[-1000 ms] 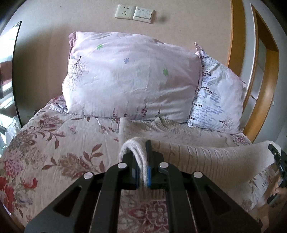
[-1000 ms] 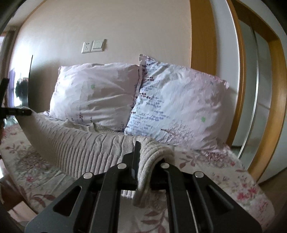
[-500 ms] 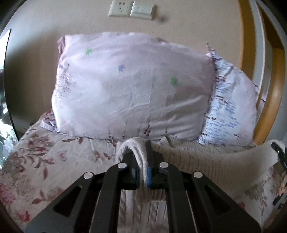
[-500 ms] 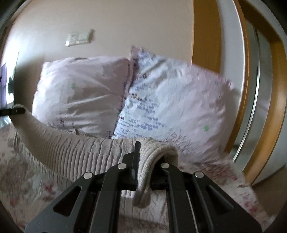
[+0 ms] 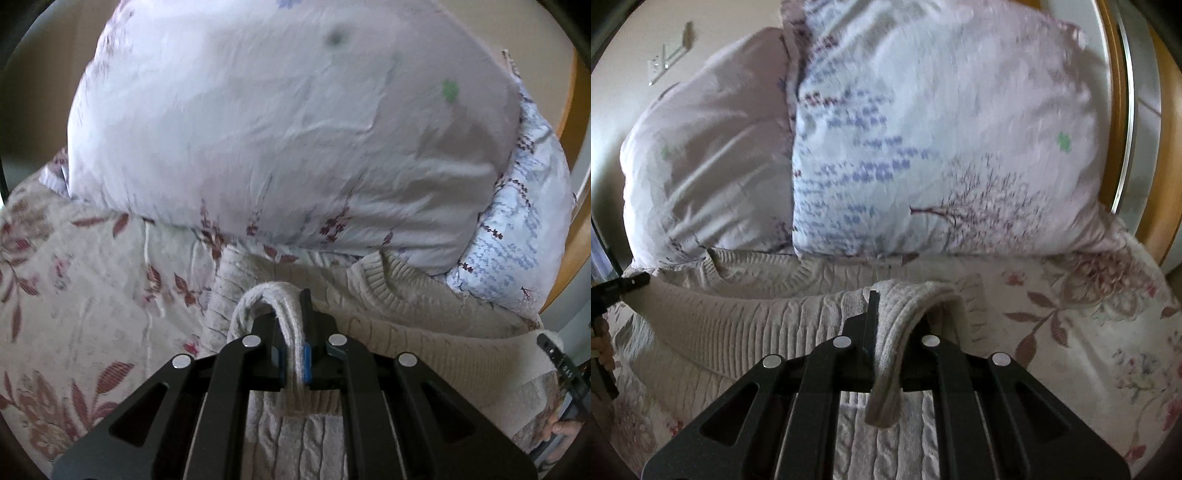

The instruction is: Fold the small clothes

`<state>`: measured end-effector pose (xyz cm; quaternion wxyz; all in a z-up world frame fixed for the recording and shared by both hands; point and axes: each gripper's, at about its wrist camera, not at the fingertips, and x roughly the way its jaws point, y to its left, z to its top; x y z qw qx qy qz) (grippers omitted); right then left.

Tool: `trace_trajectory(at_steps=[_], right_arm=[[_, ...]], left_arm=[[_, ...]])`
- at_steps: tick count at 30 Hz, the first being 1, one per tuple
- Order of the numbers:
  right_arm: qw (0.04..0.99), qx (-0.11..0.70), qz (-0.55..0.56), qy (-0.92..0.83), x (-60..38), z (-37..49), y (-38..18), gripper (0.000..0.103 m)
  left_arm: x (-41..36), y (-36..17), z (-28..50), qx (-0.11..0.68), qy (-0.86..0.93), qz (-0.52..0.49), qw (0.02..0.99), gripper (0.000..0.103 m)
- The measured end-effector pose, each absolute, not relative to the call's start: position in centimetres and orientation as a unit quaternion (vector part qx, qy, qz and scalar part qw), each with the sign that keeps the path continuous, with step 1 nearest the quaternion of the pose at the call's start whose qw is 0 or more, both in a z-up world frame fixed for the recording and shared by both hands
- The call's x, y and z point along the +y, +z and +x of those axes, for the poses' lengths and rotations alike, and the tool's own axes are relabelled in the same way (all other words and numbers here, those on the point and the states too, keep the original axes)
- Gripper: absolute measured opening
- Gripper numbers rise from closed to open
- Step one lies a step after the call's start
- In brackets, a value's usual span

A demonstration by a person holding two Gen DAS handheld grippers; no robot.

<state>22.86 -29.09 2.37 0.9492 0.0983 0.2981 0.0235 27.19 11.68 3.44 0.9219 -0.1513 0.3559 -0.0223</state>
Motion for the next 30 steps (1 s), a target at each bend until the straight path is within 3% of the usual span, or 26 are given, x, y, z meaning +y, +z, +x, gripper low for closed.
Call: trace_trajectory(at_steps=[4,7,9,11,12,14,18,19,24,30], right_arm=[[0.939,0.317,0.132,0.024,-29.8,24.2,2.1,0.008],[0.926,0.334,0.17,0.034,-30.5,25.5,2.0,0.021],[0.92,0.335,0.197,0.045,-30.8,26.1,2.2,0.049],[0.922,0.322,0.209,0.042,-30.9,26.3,2.7,0.065],[0.924,0.317,0.209,0.042,-30.8,26.4,2.8,0.067],[0.926,0.309,0.211,0.043,-30.8,26.3,3.1,0.068],[0.928,0.298,0.219,0.04,-31.4,25.1,3.3,0.068],[0.929,0.294,0.22,0.036,-31.8,24.4,3.2,0.068],[0.928,0.301,0.219,0.007,-33.7,22.1,2.3,0.064],[0.921,0.325,0.216,0.012,-34.6,19.6,0.0,0.043]], left_arm=[[11.7,2.6,28.1,0.372,-0.027,-0.172,0.912,0.007],[11.7,2.3,28.8,0.38,-0.029,-0.187,0.906,0.008],[11.7,2.2,29.1,0.382,-0.032,-0.196,0.903,0.013],[11.8,2.1,29.4,0.384,-0.037,-0.208,0.899,0.02],[11.8,2.1,29.5,0.384,-0.041,-0.214,0.897,0.027],[11.9,2.3,29.7,0.38,-0.051,-0.23,0.894,0.04],[12.8,3.5,29.0,0.357,-0.04,-0.246,0.9,0.075],[13.3,3.9,28.7,0.347,-0.029,-0.246,0.905,0.078],[15.6,4.5,27.3,0.342,-0.026,-0.259,0.903,0.076],[16.5,3.6,24.5,0.366,-0.035,-0.217,0.904,0.054]])
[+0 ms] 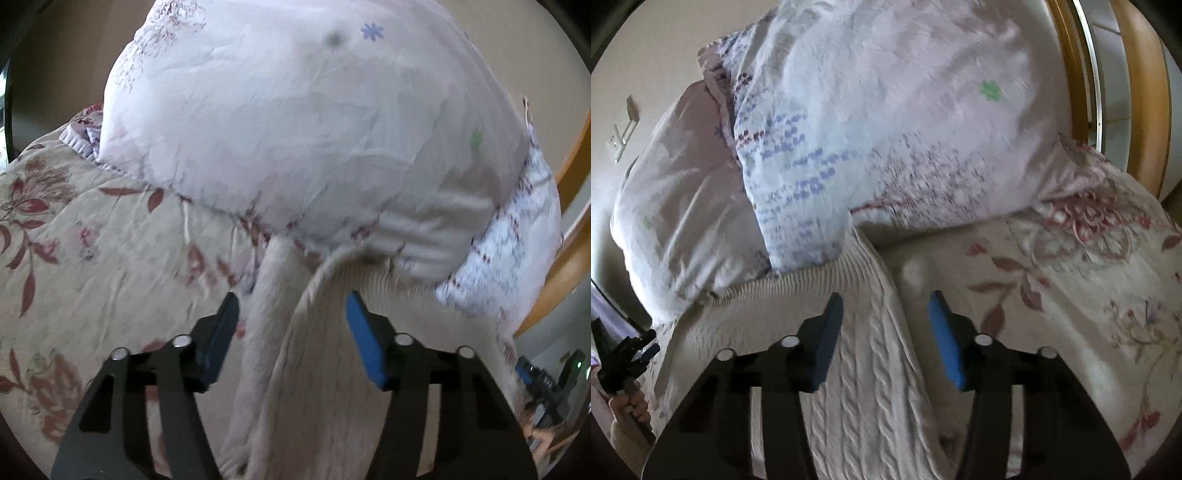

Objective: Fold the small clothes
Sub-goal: 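Open both tools to release the folded hem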

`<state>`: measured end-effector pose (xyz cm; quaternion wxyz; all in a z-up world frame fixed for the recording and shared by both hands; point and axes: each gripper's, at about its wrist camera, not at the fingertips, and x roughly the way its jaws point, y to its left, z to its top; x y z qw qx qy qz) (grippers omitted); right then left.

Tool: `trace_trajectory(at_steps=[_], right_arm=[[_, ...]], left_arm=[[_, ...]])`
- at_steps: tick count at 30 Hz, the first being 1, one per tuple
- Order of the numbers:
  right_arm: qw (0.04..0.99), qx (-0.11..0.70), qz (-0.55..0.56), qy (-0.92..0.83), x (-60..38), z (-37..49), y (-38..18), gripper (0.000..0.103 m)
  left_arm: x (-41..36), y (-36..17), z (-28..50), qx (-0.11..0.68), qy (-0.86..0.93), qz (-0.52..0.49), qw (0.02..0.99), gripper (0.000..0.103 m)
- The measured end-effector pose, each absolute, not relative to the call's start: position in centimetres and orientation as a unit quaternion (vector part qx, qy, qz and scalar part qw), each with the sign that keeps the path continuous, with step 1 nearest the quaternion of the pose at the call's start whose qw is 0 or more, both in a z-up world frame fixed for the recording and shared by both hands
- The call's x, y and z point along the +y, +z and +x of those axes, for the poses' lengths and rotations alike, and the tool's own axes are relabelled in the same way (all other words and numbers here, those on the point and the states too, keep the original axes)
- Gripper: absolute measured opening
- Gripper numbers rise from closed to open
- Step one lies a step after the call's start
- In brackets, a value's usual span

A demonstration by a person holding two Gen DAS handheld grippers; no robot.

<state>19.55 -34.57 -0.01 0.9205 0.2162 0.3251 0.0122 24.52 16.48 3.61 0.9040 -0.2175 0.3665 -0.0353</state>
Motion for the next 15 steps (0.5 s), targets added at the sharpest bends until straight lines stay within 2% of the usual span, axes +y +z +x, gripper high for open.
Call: trace_trajectory(at_steps=[4,10,14,15], right_arm=[[0.918,0.342,0.197,0.021,-34.1,18.4,-1.1,0.041],[0.917,0.363,0.165,0.015,-33.0,18.3,-2.1,0.039],[0.914,0.38,0.142,0.017,-32.1,18.3,-2.8,0.032],[0.915,0.38,0.137,0.017,-32.0,18.2,-2.8,0.026]], left_arm=[[16.2,2.5,23.2,0.388,-0.046,-0.193,0.9,0.041],[15.0,1.5,22.4,0.399,-0.051,-0.16,0.901,0.033],[14.3,1.2,22.2,0.402,-0.05,-0.136,0.904,0.032],[14.3,1.1,22.2,0.402,-0.05,-0.134,0.904,0.031]])
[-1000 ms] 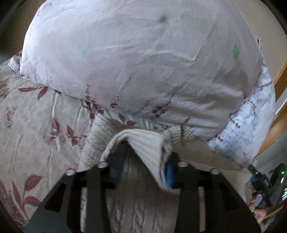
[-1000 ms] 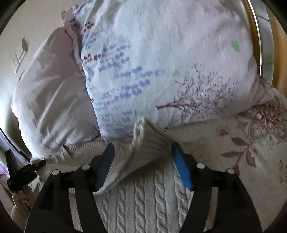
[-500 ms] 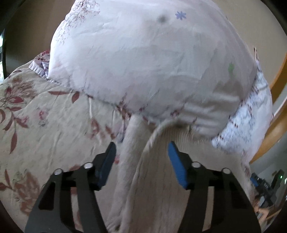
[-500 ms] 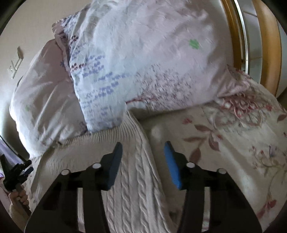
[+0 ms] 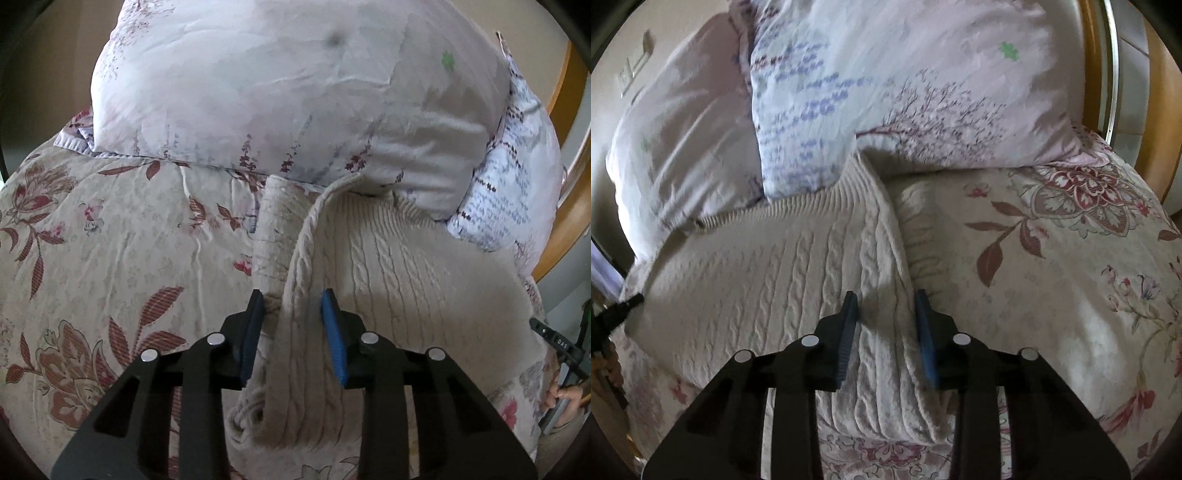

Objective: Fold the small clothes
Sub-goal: 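Open both tools to release the folded hem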

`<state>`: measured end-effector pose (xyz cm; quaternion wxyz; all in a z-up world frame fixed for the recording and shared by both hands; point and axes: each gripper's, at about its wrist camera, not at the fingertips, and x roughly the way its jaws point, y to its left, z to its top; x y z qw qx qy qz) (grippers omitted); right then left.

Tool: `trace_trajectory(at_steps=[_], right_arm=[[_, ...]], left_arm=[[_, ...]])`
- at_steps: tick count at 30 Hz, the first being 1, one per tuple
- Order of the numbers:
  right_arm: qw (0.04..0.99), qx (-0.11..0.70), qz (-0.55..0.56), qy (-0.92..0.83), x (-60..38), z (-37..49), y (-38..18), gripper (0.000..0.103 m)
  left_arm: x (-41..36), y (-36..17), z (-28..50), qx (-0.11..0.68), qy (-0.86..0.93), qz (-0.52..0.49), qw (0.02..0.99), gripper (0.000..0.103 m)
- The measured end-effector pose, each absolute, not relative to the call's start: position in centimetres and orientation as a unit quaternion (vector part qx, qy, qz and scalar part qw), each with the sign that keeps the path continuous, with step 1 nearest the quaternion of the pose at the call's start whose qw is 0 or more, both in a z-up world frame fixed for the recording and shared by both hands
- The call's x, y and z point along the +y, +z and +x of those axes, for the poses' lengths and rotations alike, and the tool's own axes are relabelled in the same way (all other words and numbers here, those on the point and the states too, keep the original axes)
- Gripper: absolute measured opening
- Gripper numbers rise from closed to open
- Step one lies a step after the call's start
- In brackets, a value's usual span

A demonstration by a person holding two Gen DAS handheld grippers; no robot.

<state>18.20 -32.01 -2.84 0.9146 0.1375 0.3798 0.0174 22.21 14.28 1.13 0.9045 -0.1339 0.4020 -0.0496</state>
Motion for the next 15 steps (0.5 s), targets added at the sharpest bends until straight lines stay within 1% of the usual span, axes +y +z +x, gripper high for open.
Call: trace_trajectory(at_steps=[1,2,3,4,7,13,15], right_arm=[[0.916,0.379,0.132,0.018,-31.9,18.1,-2.9,0.022],[0.917,0.377,0.13,0.02,-31.8,18.1,-2.8,0.014],[0.918,0.375,0.127,0.023,-31.7,18.0,-2.7,0.012],[0.92,0.371,0.123,0.023,-31.5,17.8,-2.6,0.012],[0.928,0.355,0.114,0.022,-31.2,17.2,-1.9,0.011],[0.937,0.322,0.134,0.027,-31.5,15.1,-0.4,0.01],[0.938,0.316,0.138,0.028,-31.7,14.4,-0.3,0.01]], left_arm=[[14.2,1.0,22.2,0.403,-0.05,-0.133,0.904,0.028],[14.2,1.0,22.3,0.403,-0.051,-0.133,0.904,0.025],[14.2,0.9,22.3,0.403,-0.052,-0.135,0.904,0.019],[14.3,0.8,22.2,0.403,-0.054,-0.136,0.903,0.016],[14.4,1.1,21.8,0.397,-0.059,-0.139,0.905,0.012],[14.9,2.4,20.6,0.381,-0.078,-0.151,0.909,0.007],[15.2,2.7,20.2,0.378,-0.088,-0.16,0.908,0.007]])
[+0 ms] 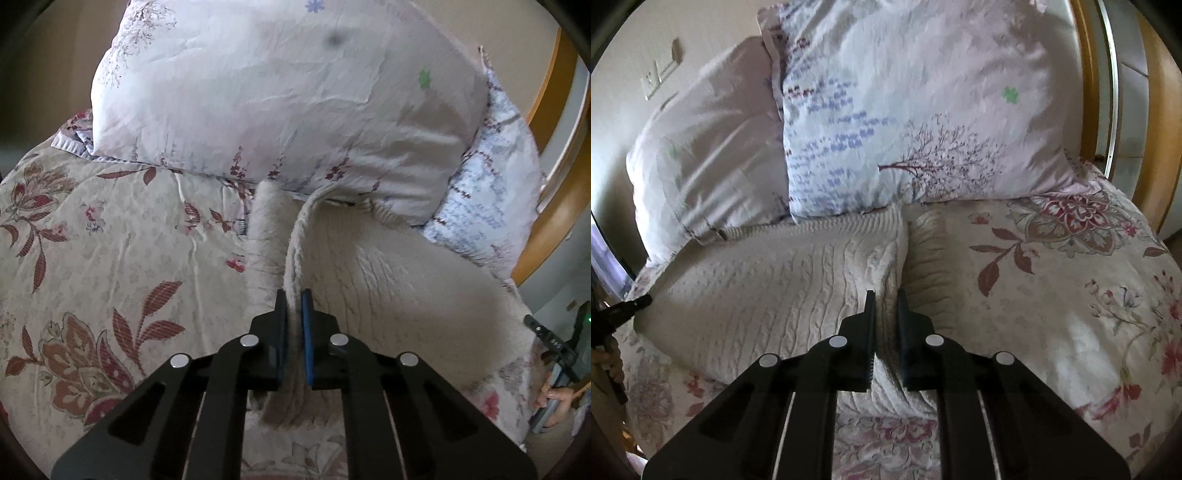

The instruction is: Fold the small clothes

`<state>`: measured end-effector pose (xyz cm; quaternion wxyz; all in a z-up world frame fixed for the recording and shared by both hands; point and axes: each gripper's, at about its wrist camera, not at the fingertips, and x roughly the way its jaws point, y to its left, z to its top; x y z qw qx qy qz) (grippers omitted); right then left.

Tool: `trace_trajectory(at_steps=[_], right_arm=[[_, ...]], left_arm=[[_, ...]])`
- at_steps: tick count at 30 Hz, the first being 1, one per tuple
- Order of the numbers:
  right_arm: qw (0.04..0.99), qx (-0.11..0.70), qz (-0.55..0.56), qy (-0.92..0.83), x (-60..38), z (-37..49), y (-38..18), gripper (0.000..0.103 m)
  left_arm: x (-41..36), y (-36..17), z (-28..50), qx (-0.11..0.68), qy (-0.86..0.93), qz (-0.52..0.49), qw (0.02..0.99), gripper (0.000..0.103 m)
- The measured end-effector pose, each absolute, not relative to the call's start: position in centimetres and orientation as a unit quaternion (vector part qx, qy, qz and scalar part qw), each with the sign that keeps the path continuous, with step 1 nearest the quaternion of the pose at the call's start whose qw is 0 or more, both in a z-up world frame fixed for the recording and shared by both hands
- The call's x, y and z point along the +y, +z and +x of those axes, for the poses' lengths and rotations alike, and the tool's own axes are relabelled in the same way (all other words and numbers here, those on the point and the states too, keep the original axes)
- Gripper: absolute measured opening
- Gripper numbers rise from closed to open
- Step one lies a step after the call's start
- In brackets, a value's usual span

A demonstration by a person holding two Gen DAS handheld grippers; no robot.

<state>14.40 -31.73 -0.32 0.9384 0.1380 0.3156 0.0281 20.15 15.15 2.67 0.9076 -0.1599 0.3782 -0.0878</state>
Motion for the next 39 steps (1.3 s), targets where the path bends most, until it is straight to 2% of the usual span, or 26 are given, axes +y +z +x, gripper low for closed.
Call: trace_trajectory(at_steps=[12,24,26,27,28,30,34,39], right_arm=[[0.922,0.355,0.154,0.001,-32.6,13.1,-3.0,0.01],[0.911,0.385,0.144,-0.031,-32.0,14.3,-4.3,0.011],[0.912,0.384,0.141,-0.034,-31.9,14.2,-3.9,0.015],[0.915,0.377,0.136,-0.038,-31.7,14.0,-3.5,0.023],[0.922,0.363,0.127,-0.044,-31.4,13.6,-2.8,0.027],[0.935,0.335,0.109,-0.043,-30.6,12.9,-1.8,0.032],[0.942,0.326,0.079,0.016,-28.0,12.9,-1.2,0.032],[0.926,0.375,0.029,0.043,-25.0,14.6,-3.6,0.032]], left_arm=[[17.0,0.7,19.0,0.405,-0.111,-0.2,0.885,0.007],[16.2,0.0,19.0,0.406,-0.103,-0.176,0.891,0.011],[16.3,0.1,18.9,0.407,-0.105,-0.18,0.89,0.013],[16.4,0.2,18.8,0.407,-0.107,-0.184,0.888,0.019],[16.5,0.4,18.7,0.407,-0.105,-0.186,0.888,0.034],[16.6,0.7,18.2,0.403,-0.089,-0.18,0.893,0.052],[16.5,0.7,18.1,0.41,-0.078,-0.169,0.893,0.055],[16.1,0.2,18.3,0.417,-0.071,-0.159,0.892,0.056]])
